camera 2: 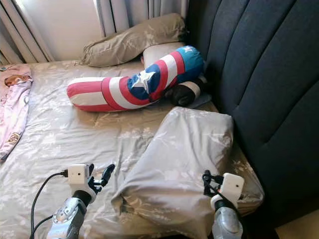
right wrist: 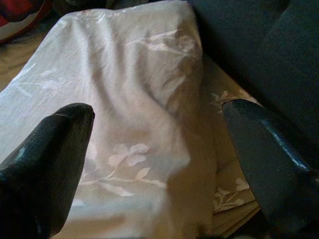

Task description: Clean up the room

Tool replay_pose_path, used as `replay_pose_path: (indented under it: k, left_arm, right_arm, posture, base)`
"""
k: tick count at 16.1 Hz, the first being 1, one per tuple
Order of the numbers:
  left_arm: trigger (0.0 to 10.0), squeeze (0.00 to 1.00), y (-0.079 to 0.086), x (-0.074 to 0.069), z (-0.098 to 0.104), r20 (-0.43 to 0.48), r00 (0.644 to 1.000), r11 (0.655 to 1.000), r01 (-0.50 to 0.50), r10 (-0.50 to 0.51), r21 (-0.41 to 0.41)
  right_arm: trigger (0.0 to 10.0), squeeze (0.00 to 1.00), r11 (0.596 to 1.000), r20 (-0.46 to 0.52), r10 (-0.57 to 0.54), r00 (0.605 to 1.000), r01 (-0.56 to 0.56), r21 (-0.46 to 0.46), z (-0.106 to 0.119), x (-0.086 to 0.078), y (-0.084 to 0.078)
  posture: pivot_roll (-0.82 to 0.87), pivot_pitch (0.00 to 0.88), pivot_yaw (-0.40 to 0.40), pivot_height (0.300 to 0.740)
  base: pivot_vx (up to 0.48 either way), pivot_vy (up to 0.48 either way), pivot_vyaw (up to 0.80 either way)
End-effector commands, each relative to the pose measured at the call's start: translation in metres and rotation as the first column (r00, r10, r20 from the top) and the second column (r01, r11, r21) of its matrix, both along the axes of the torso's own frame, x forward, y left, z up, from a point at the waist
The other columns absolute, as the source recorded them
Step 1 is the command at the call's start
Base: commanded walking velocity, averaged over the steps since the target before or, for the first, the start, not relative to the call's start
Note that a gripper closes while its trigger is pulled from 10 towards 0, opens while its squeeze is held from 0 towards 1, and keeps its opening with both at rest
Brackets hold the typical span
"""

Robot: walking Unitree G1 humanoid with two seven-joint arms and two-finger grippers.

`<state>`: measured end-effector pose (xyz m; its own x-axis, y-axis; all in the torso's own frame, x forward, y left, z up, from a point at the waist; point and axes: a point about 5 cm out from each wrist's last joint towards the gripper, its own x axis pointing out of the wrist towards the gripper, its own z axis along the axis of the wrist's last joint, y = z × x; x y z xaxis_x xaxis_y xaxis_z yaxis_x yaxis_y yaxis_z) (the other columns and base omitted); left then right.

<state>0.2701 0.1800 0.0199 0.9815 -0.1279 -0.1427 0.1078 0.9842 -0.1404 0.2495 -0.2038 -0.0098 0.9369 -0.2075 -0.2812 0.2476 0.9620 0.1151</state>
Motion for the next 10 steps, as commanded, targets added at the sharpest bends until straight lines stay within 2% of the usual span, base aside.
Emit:
replay_pose_path:
  k: [1, 2, 8, 10]
  left_arm:
    - [10.0, 0.0, 0.0, 0.0, 0.0, -0.002, 1.0, 1.0, 0.014, -0.014, 0.024]
    - [10.0, 0.0, -0.001, 0.001, 0.0, -0.003, 1.0, 1.0, 0.009, -0.009, 0.017]
    - [10.0, 0.0, 0.0, 0.001, 0.001, 0.008, 1.0, 0.999, 0.008, -0.009, 0.037]
    - [10.0, 0.0, 0.0, 0.002, 0.002, 0.01, 1.0, 0.999, 0.003, -0.003, 0.044]
  right_arm:
    - [10.0, 0.0, 1.0, 0.018, 0.0, 1.0, 0.0, -0.007, 0.003, 0.002, -0.002]
    - [10.0, 0.0, 1.0, 0.014, 0.004, 1.0, -0.004, -0.01, 0.002, 0.001, -0.003]
    - [10.0, 0.0, 0.999, 0.002, 0.049, 0.999, -0.049, 0.014, -0.001, 0.0, 0.007]
    - [10.0, 0.0, 0.998, 0.006, 0.061, 0.998, -0.061, 0.01, 0.0, 0.002, 0.007]
  posture:
    - [-0.04, 0.0, 0.0, 0.69]
    - [-0.04, 0.0, 0.0, 0.69]
    - [-0.04, 0.0, 0.001, 0.69]
    - [-0.04, 0.0, -0.001, 0.69]
  base:
    - [0.0, -0.379, 0.0]
    - [0.0, -0.251, 0.0]
    - [0.0, 0.0, 0.0]
    - [0.0, -0.396, 0.0]
